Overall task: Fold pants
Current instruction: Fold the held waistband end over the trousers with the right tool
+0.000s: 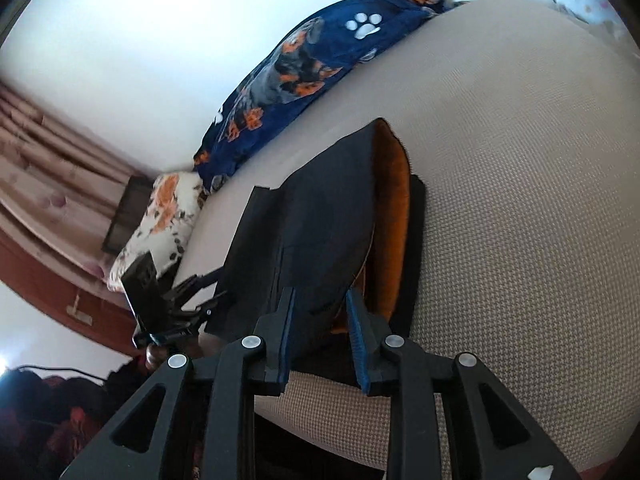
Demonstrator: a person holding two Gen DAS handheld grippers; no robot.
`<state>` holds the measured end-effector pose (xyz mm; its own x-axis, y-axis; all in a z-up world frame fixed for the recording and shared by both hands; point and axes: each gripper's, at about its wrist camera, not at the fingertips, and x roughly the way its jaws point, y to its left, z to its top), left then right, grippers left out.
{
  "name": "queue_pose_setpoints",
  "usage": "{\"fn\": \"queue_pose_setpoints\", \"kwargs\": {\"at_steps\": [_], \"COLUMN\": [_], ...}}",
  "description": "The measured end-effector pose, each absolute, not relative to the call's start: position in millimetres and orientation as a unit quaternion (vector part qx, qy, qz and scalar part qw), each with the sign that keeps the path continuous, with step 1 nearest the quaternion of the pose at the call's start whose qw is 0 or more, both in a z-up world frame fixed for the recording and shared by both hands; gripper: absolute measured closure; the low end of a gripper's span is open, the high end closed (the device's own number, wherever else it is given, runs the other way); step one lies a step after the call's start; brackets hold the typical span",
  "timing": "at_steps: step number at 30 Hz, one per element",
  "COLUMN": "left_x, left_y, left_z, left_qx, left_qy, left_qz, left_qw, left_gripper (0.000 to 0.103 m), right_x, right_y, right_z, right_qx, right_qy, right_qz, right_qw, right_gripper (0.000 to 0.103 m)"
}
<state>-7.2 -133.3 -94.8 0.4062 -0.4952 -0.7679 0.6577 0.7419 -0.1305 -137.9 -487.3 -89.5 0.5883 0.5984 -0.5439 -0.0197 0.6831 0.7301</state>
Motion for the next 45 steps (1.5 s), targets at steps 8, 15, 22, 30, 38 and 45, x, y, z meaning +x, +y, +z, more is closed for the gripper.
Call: {"fn": "queue_pose_setpoints", "kwargs": {"at_steps": [8,15,22,30,38,45], "left_x": [-5,-4,-2,-2,-1,0], "left_y": [-131,-130,-131,-130,-129,-127], "left_z": [-96,-98,-101,-104,-105,-106], "left_qx": [0.089,0.095,0.096,0.091,0.084,0.08], "left_qy": [0.426,0.426,0.428,0.431,0.431,0.432], "left_qz": [-0.341,-0.335,-0.334,-0.333,-0.334,-0.336], "left_qw": [0.833,0.835,0.834,0.834,0.834,0.833], "left_gripper": [0.018,0.016,0.015,0.011,0.011,0.011], "right_x": [-143,-149,-165,-167,-165,-155], "right_y": [-484,-468,-463,-478,-480,-485], "right_z": [-97,-80,-63,-105,-88,-95], "right_qx": [0.335,0.269,0.272,0.324,0.316,0.317], "right_qy": [0.431,0.447,0.452,0.481,0.465,0.482], "right_qz": [0.186,0.159,0.162,0.14,0.131,0.113], "right_qw": [0.817,0.838,0.834,0.802,0.817,0.809], "right_gripper": [0.078,0.091,0.096,0.098,0.089,0.073]}}
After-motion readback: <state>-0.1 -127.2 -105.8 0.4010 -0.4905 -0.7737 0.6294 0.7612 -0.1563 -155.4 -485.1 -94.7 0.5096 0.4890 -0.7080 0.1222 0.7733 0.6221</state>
